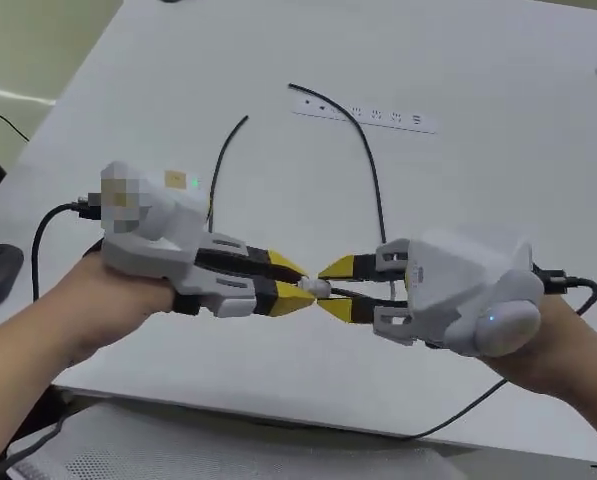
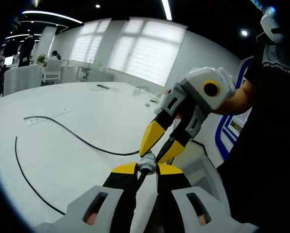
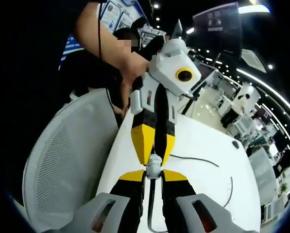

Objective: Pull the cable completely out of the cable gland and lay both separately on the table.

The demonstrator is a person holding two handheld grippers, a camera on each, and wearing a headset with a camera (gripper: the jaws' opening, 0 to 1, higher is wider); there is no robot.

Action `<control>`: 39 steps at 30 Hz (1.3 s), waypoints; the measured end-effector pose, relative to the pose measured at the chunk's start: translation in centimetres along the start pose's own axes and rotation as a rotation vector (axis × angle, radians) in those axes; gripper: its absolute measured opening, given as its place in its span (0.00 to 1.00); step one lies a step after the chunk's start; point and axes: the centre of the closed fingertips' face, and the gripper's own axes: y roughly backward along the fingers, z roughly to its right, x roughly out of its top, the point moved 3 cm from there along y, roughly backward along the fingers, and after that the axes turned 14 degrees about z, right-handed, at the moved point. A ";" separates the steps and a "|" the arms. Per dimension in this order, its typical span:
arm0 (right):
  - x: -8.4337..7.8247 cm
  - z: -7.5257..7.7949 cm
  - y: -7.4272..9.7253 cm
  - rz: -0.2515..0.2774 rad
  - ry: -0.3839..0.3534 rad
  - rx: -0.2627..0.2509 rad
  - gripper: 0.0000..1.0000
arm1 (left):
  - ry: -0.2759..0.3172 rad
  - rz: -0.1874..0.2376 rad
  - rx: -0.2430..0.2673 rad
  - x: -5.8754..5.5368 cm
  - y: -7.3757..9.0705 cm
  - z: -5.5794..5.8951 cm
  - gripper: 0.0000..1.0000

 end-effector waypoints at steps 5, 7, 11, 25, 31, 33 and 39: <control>-0.4 0.3 0.0 0.000 -0.058 -0.011 0.08 | -0.004 0.004 0.000 -0.1 0.0 0.0 0.14; -0.3 0.3 -0.1 0.009 -0.053 0.001 0.08 | -0.006 0.006 -0.001 -0.1 0.0 -0.1 0.14; -0.1 0.4 0.0 0.058 -0.271 0.013 0.12 | -0.019 0.007 0.000 0.0 0.2 -0.2 0.14; -0.6 3.0 1.4 0.252 -0.940 0.183 0.24 | -0.046 0.005 -0.016 -0.1 0.2 0.0 0.14; -1.0 1.6 0.9 0.281 -1.140 0.310 0.22 | -0.083 0.013 -0.024 0.4 0.5 0.2 0.14; -1.6 1.6 0.5 0.268 -1.167 0.295 0.22 | -0.103 0.016 -0.032 0.5 0.5 0.4 0.14; -1.0 1.6 0.4 0.309 -1.208 0.317 0.16 | -0.120 -0.004 -0.041 0.1 0.6 0.3 0.15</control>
